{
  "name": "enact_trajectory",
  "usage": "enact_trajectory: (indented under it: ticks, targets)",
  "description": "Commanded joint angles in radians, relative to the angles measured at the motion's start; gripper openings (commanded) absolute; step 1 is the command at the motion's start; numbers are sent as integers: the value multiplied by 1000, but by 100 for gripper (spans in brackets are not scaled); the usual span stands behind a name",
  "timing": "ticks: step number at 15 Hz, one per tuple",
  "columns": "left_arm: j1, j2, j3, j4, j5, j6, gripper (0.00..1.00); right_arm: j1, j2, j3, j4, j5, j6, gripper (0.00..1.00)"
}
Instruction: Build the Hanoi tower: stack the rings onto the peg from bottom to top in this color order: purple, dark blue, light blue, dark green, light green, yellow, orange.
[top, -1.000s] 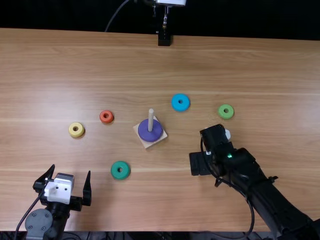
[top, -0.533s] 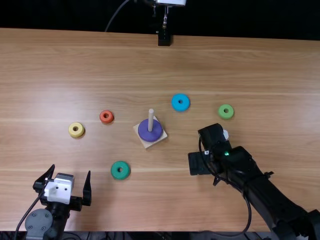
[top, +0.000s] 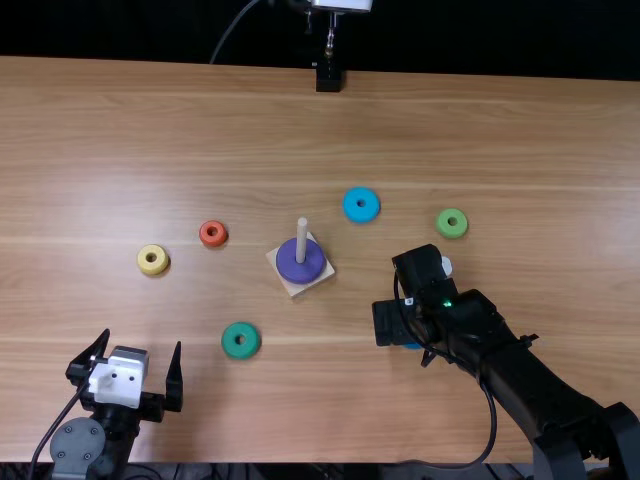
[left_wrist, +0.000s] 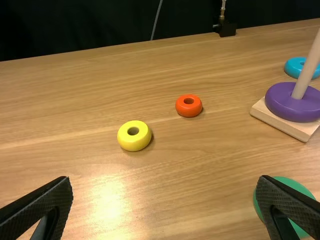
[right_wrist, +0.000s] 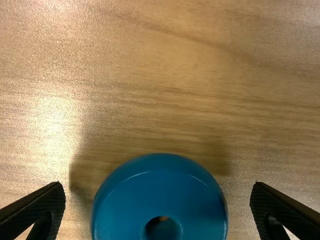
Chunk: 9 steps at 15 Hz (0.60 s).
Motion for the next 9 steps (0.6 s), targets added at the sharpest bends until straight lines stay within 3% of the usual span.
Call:
enact_trajectory:
  ticks: [1,7,9]
  targets:
    - [11,-12,-105,-79,15,11,100,-4,11,-19,-3,-1,17,100]
    - [11,-12,-105,-79,15,11,100,-1,6,-54,-3,-1,20,100]
    - [11,-12,-105,-79,15,13,100,-1,6,-60,-7,8,17,99]
